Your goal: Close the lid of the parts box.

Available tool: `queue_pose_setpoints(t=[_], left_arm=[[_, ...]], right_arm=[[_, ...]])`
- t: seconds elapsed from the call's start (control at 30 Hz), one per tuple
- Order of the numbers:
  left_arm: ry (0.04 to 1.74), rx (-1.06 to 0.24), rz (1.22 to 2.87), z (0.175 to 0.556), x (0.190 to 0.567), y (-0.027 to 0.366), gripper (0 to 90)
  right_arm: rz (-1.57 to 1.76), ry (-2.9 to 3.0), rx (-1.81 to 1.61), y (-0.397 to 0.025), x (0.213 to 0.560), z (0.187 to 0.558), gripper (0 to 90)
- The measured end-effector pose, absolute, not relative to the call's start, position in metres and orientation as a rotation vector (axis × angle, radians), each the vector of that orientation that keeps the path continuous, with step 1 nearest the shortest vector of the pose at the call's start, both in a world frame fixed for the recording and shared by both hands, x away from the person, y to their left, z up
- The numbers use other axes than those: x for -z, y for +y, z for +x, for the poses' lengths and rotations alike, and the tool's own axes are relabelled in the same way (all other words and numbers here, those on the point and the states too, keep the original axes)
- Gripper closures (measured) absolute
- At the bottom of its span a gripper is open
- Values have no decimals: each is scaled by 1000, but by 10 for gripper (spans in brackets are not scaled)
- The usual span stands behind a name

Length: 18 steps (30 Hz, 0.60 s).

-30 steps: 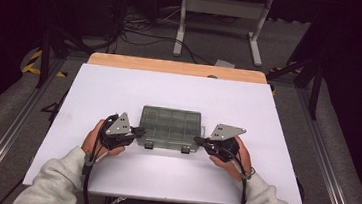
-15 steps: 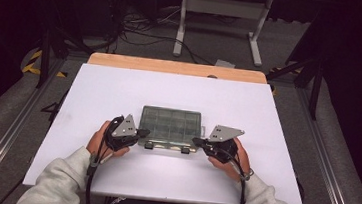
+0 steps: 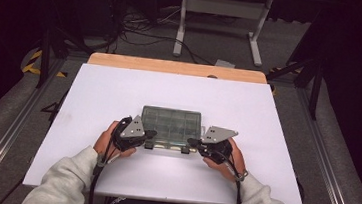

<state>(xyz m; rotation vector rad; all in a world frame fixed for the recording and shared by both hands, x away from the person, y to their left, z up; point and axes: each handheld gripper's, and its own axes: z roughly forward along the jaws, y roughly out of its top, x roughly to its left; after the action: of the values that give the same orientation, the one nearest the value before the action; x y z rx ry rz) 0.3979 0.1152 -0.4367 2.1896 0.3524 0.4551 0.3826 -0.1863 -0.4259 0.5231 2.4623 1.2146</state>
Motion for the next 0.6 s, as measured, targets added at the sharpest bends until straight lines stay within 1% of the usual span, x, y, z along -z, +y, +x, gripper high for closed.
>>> queue_pose_setpoints(t=[0.33,0.6], left_arm=[[346,-463,2190,397,436,112,898],[345,-464,2149,397,431,119,868]], right_arm=[[515,2464,-1217,-183,426,382,900],[537,2428,-1261,-192,418,381,897]])
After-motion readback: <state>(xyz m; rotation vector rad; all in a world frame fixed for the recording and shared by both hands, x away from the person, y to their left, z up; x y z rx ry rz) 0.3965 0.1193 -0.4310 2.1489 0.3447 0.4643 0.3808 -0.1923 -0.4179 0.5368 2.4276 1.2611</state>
